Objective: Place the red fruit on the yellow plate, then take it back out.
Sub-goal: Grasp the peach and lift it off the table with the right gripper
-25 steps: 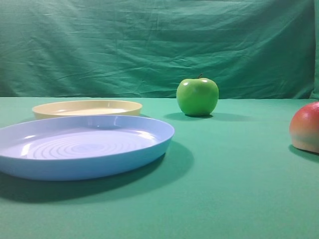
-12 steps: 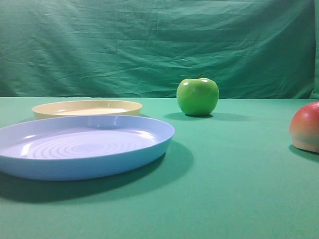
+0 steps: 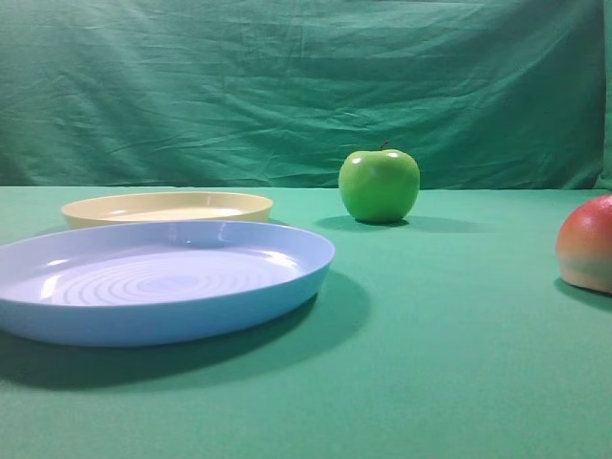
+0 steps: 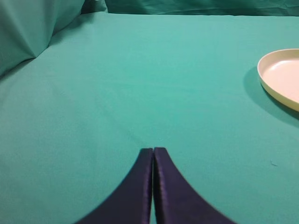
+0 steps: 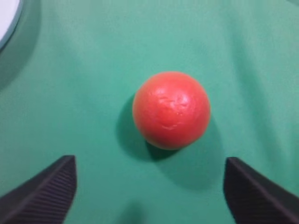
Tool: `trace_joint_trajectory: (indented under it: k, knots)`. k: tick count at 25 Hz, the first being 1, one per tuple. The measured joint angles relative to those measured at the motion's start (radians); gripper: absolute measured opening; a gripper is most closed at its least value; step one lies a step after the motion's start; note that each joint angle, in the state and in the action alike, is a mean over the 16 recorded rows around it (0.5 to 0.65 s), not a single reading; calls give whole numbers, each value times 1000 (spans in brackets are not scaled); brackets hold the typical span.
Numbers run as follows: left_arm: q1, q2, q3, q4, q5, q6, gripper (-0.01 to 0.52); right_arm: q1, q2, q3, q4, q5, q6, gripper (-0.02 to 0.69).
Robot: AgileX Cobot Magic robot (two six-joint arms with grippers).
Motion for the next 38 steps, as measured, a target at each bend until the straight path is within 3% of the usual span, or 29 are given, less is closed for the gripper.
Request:
trace_joint_trajectory:
  k: [6, 16, 20, 27, 34, 38]
  knots:
    - [0, 0, 0, 0, 0, 0, 0, 0, 116, -3, -9, -94, 14, 637]
    - [0, 0, 0, 0, 0, 0, 0, 0, 277, -8, -11, -224, 23, 594]
    - [0, 0, 0, 0, 0, 0, 0, 0, 313, -11, -11, -249, 24, 538]
    - [0, 0, 0, 0, 0, 0, 0, 1, 348, -80, -11, -190, 24, 363]
    - [0, 0, 0, 0, 0, 0, 0, 26, 360, -295, -12, -75, 25, 217]
    - [0, 0, 0, 0, 0, 0, 0, 67, 376, -470, -12, -30, 23, 187]
